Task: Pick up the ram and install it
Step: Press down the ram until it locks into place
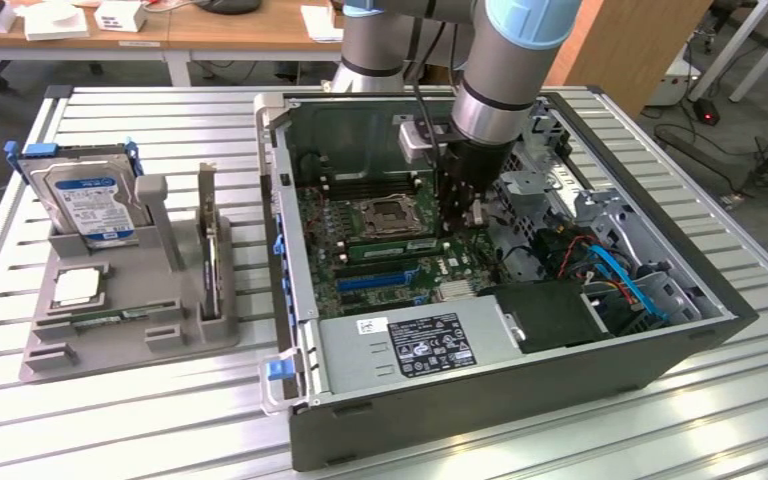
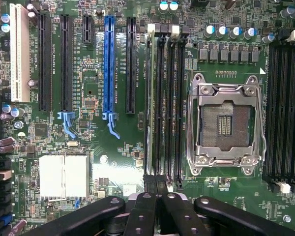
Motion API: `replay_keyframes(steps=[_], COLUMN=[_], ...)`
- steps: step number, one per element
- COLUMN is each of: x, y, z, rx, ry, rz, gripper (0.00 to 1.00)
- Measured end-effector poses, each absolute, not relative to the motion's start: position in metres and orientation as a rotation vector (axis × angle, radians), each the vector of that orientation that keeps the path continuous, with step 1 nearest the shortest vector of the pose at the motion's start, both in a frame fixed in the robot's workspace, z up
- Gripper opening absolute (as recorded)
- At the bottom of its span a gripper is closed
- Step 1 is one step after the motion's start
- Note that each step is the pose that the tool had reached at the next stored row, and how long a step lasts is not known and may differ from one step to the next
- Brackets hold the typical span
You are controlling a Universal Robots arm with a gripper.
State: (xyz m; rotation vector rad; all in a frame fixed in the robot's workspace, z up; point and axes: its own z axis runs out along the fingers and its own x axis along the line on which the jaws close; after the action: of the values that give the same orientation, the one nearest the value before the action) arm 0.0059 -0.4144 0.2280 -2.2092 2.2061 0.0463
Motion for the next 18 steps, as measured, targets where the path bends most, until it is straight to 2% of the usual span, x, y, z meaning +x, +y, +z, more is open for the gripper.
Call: replay_keyframes(steps=[18], x=[0.0059], y=[-0.4144], z=[0.2255], rx=[-2.209], ry=[2.206], rz=[0.046], gripper=[0.09])
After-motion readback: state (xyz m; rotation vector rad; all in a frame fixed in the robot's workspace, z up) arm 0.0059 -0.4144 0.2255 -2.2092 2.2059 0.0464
